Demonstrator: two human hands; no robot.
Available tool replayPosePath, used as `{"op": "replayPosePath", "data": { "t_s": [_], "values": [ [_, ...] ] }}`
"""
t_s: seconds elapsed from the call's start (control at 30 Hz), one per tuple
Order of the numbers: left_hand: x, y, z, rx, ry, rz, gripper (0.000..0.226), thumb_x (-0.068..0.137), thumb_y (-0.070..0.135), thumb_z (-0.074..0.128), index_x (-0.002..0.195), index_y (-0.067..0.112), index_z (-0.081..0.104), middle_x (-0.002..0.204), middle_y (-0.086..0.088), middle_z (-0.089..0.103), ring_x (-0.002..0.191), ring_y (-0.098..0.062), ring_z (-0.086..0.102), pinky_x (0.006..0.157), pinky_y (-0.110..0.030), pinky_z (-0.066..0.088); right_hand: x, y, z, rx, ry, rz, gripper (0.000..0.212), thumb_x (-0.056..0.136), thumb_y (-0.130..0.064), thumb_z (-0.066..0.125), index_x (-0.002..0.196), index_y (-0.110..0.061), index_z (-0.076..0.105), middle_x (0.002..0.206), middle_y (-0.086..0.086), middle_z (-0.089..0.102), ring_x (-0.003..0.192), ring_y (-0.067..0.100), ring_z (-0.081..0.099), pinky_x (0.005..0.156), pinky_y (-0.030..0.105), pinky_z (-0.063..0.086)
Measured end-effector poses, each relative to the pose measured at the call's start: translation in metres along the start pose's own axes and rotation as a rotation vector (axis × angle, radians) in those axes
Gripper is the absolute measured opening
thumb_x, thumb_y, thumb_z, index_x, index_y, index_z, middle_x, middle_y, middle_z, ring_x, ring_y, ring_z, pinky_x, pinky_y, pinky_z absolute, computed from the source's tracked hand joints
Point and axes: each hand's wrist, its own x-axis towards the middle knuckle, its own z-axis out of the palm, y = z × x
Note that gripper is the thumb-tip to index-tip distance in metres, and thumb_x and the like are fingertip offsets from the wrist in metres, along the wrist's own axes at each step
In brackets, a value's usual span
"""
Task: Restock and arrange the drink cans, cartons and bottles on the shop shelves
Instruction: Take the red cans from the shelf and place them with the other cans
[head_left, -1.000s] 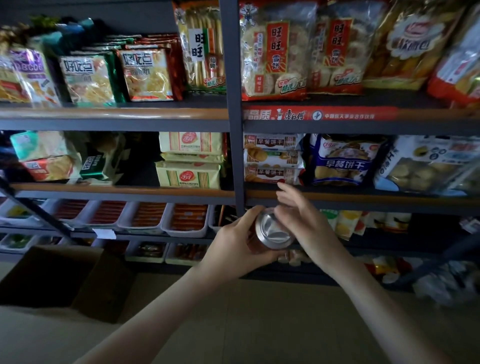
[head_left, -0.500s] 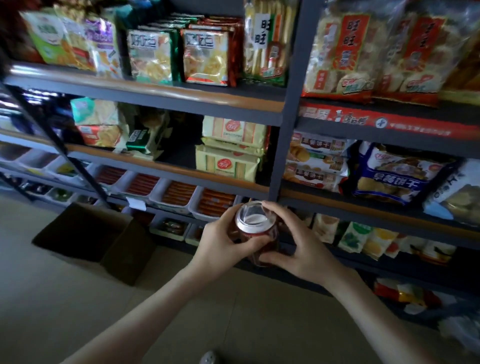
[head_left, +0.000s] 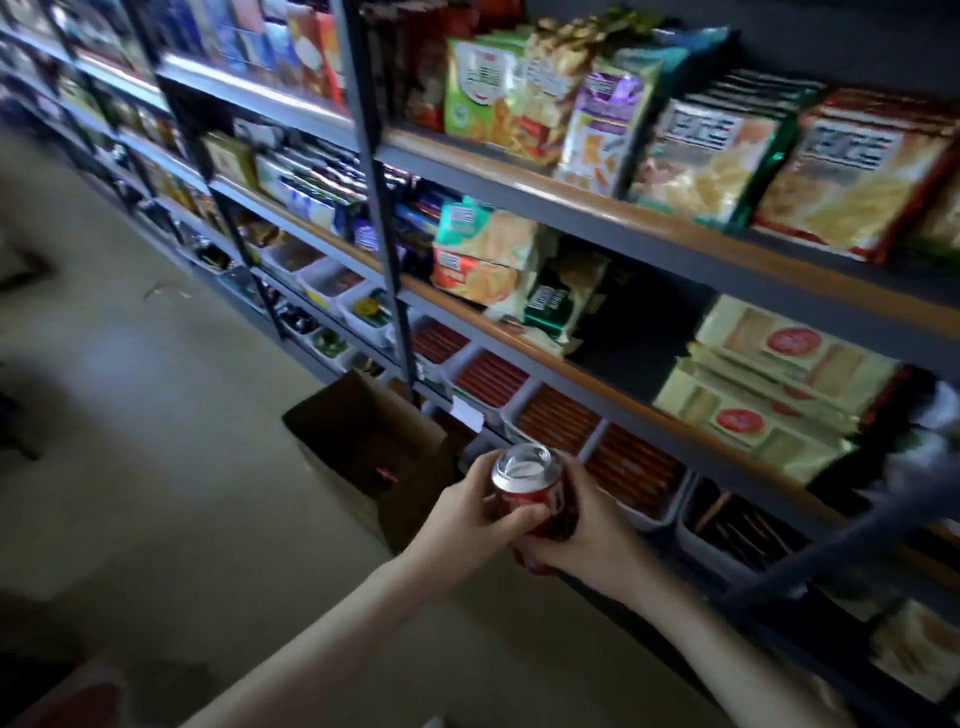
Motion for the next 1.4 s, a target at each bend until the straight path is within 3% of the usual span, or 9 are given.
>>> {"op": "replayPosePath", "data": {
  "t_s": [0.1,0.27,0.5,0.77,0.97,1.03,1.1,1.2,1.4],
  "values": [
    [0.008,-0.057,-0.064,0.327,0.017,-0.089,0.081,0.083,0.072,0.048,0.148,0.029,0.027,0.146,0.008,0.044,0.132,-0.010,0.044,0.107,-0.028,0.040,0.059,-0.006,0.042,-0.034,-0.028,0.071,0.085,0.073,-0.035,0.083,0.143,-0.035,0.034,0.133,-0.017,0.050,0.124,0.002,0.047,0.105,0.026,0.039],
    [0.023,-0.138,-0.147,0.448,0.121,-0.332,0.058,0.099,0.033,0.050,0.149,0.014,0.029,0.152,-0.009,0.035,0.134,-0.023,0.041,0.105,-0.025,0.032,0.149,-0.001,0.092,-0.025,-0.006,0.232,0.084,0.070,-0.025,0.085,0.140,-0.024,0.038,0.119,-0.008,0.052,0.117,0.014,0.051,0.098,0.030,0.039],
    [0.081,-0.222,-0.207,0.667,0.196,-0.396,0.056,0.098,0.031,0.049,0.148,0.010,0.033,0.147,-0.007,0.041,0.132,-0.026,0.044,0.104,-0.034,0.039,0.270,0.018,0.154,-0.106,-0.113,0.337,0.084,0.070,-0.023,0.085,0.138,-0.021,0.036,0.128,0.000,0.051,0.118,0.020,0.052,0.101,0.038,0.043],
    [0.211,-0.360,-0.247,0.699,0.179,-0.502,0.058,0.056,0.012,0.086,0.110,0.001,0.067,0.103,-0.014,0.067,0.084,-0.032,0.070,0.067,-0.036,0.057,0.458,0.092,0.236,-0.255,-0.215,0.388,0.081,0.071,-0.020,0.084,0.136,-0.015,0.036,0.129,0.006,0.051,0.115,0.022,0.053,0.094,0.032,0.043],
    [0.341,-0.526,-0.248,0.817,0.044,-0.467,0.066,0.048,0.018,0.089,0.110,0.003,0.071,0.112,-0.022,0.068,0.099,-0.034,0.068,0.085,-0.044,0.055,0.587,0.228,0.323,-0.353,-0.268,0.534,0.089,0.081,-0.026,0.076,0.149,-0.020,0.018,0.141,0.004,0.038,0.127,0.022,0.044,0.073,0.015,0.039],
    [0.382,-0.577,-0.243,0.853,-0.017,-0.455,0.065,0.063,0.017,0.083,0.124,0.004,0.063,0.126,-0.023,0.061,0.114,-0.035,0.062,0.098,-0.045,0.048,0.617,0.291,0.356,-0.355,-0.261,0.574,0.092,0.080,-0.025,0.078,0.150,-0.019,0.018,0.145,0.007,0.036,0.130,0.025,0.042,0.091,0.029,0.043],
    [0.422,-0.625,-0.233,0.890,-0.050,-0.471,0.065,0.090,0.019,0.059,0.149,0.007,0.033,0.151,-0.023,0.034,0.140,-0.035,0.035,0.116,-0.046,0.025,0.641,0.352,0.387,-0.419,-0.276,0.606,0.093,0.080,-0.027,0.077,0.151,-0.018,0.017,0.146,0.010,0.033,0.132,0.027,0.039,0.102,0.038,0.039],
    [0.474,-0.690,-0.212,1.028,-0.212,-0.522,0.076,0.099,0.030,0.045,0.154,0.012,-0.005,0.160,-0.021,-0.001,0.149,-0.034,0.002,0.120,-0.050,0.003,0.668,0.434,0.424,-0.541,-0.327,0.656,0.095,0.083,-0.029,0.073,0.153,-0.020,0.009,0.152,0.010,0.025,0.140,0.028,0.028,0.110,0.044,0.033],
    [0.520,-0.793,-0.193,1.284,-0.686,-0.529,0.080,0.100,0.039,0.041,0.152,0.021,-0.017,0.161,-0.014,-0.016,0.148,-0.031,-0.011,0.118,-0.055,-0.004,0.695,0.570,0.485,-0.773,-0.391,0.592,0.086,0.090,-0.043,0.061,0.153,-0.016,0.009,0.148,0.012,0.029,0.137,0.028,0.030,0.106,0.044,0.036]
  ]
}}
